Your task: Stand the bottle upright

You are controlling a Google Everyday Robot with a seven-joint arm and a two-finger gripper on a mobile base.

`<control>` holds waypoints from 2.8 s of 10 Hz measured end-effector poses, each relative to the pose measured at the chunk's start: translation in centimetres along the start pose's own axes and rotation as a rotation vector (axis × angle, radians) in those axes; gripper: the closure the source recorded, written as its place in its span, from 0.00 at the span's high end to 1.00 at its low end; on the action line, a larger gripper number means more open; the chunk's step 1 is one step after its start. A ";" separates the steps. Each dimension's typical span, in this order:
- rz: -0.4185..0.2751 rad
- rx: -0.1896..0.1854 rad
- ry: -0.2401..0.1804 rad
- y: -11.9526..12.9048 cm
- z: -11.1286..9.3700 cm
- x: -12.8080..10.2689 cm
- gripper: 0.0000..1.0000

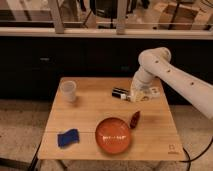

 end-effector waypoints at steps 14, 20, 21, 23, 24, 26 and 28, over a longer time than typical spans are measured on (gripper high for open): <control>0.208 -0.017 -0.720 3.0 -1.6 4.8 0.00; 0.307 0.049 -1.031 3.9 -2.7 5.1 0.00; 0.313 0.053 -1.076 4.0 -2.6 5.0 0.00; 0.329 0.074 -1.172 4.4 -2.2 5.2 0.00; 0.340 0.083 -1.203 4.6 -2.0 5.3 0.00; 0.373 0.107 -1.248 5.1 -1.4 5.8 0.00; 0.384 0.122 -1.278 5.3 -0.7 5.8 0.00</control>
